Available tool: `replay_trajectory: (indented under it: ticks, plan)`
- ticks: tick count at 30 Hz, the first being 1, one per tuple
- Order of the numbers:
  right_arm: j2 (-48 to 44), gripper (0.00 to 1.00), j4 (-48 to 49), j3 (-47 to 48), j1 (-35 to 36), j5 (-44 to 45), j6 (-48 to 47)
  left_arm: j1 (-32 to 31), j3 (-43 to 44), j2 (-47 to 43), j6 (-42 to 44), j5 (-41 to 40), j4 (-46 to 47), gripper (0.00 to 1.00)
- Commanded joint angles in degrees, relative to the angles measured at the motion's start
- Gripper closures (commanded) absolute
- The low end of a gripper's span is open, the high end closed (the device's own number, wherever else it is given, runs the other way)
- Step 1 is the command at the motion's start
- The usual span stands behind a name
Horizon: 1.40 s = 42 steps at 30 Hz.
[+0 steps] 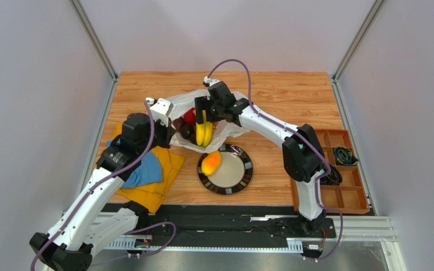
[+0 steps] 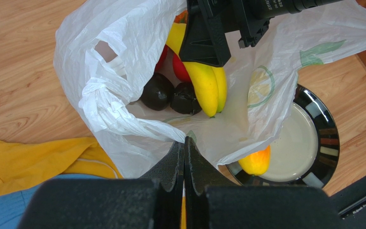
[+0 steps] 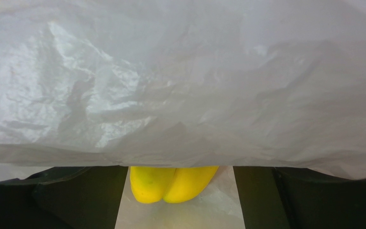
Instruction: Place the fruits into the plastic bag
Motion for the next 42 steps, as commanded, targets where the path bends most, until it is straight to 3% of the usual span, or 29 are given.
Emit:
replay_trajectory:
  ticks: [1, 12, 21, 25, 33, 42]
  plan:
    - [-5.0, 0.20, 2.3, -0.8, 0.1, -2.0, -0.7, -0.1, 2.2, -0.2, -0.7, 0.6, 0.7, 1.00]
    - [-14.2, 0.21, 7.5, -7.5, 1.8, -6.4, -1.2, -0.1, 2.3, -0.2, -0.7, 0.5, 0.8, 1.00]
    - [-23.5, 0.22, 8.2, -13.9, 6.6, -3.9, -1.4, -0.1, 2.3, -0.3, -0.7, 0.4, 0.5, 1.00]
    - [-29.5, 0.22, 9.6, -20.7, 10.5, -0.4, -0.5, -0.1, 2.3, -0.3, -0.8, 0.6, 0.6, 1.00]
    - [-40.7, 0.23, 15.4, -40.2, 14.8, 4.1, 10.2, -0.1, 2.3, -0.5, -0.8, 0.5, 0.5, 1.00]
    - [-43.4, 0.23, 18.3, -51.0, 15.3, 6.5, 17.4, -0.1, 2.3, -0.5, -0.8, 0.5, 0.6, 1.00]
